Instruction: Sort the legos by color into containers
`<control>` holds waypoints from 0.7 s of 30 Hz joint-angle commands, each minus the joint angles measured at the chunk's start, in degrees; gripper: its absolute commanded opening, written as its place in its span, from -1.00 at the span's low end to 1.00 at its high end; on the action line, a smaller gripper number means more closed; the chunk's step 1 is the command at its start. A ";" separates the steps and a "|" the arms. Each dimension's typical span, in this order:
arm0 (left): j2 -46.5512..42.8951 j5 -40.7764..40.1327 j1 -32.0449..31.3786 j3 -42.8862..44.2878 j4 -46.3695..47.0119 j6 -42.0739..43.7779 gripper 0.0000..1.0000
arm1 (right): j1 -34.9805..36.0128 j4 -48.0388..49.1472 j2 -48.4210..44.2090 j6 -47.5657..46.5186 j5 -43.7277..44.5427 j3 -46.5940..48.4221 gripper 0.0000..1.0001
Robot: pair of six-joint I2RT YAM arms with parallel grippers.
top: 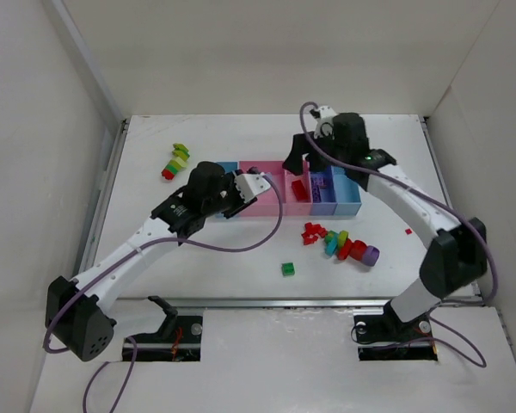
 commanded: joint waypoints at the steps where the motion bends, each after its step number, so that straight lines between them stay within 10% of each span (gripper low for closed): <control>1: -4.39 8.06 -0.14 -0.22 3.96 7.03 -1.00 | -4.28 8.46 -9.49 -8.01 -29.31 -3.04 0.84; 6: -5.01 14.92 -0.14 0.39 4.49 12.66 -1.00 | -3.86 9.44 -7.76 -8.71 -52.21 -3.15 0.84; 21: -3.96 19.15 -0.14 2.68 3.44 15.48 -1.00 | -3.41 9.44 -4.06 -8.89 -60.57 -2.17 0.67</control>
